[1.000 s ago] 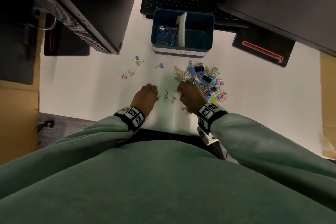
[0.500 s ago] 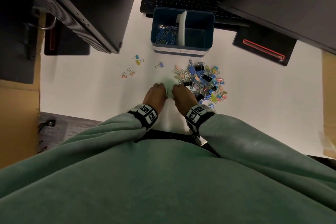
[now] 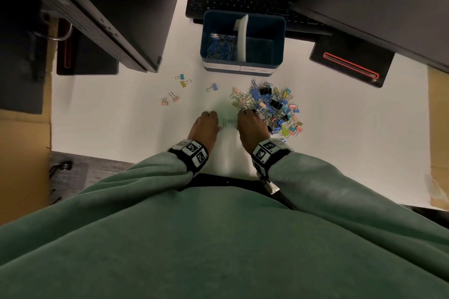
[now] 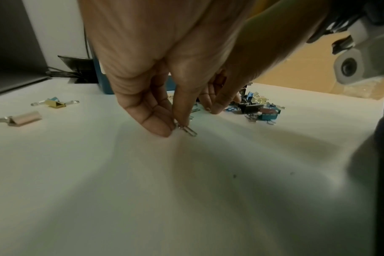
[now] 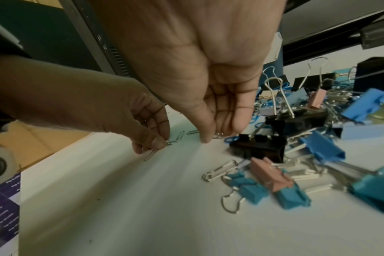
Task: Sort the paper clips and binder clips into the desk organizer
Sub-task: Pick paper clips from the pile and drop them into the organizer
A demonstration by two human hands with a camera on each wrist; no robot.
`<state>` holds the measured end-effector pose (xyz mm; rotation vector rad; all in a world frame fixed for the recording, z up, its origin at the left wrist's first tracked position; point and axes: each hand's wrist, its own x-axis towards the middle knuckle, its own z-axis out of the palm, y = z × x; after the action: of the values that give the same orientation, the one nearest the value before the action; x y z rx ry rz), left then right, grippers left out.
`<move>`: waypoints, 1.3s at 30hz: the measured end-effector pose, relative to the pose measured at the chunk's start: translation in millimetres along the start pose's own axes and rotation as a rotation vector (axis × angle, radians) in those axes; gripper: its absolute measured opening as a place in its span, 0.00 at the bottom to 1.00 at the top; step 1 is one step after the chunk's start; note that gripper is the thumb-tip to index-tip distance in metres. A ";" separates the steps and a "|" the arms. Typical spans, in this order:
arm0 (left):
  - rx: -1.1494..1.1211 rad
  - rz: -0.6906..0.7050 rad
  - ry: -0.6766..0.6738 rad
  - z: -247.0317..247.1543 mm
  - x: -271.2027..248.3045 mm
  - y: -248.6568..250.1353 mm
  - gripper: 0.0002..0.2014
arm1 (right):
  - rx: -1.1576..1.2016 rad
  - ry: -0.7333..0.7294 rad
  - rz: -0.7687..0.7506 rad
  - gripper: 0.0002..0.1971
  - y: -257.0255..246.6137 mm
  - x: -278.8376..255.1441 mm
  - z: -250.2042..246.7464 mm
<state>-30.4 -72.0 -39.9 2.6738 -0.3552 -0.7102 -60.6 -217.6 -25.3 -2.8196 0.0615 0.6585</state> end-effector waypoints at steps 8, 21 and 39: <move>0.101 0.061 -0.029 4.2 1.7 -6.5 0.10 | 0.074 -0.012 -0.077 0.17 8.7 3.6 -2.8; -0.865 -0.104 -0.143 -50.0 13.9 -32.2 0.11 | -0.029 0.000 -0.178 0.08 -10.8 25.0 -5.8; 0.086 0.243 -0.119 -4.6 0.7 -38.4 0.09 | 1.394 -0.209 0.116 0.02 35.2 13.7 -23.2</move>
<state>-21.8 -36.1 -51.5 2.6110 -0.7429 -0.7951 -41.6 -257.3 -19.2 -1.4105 0.4462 0.5727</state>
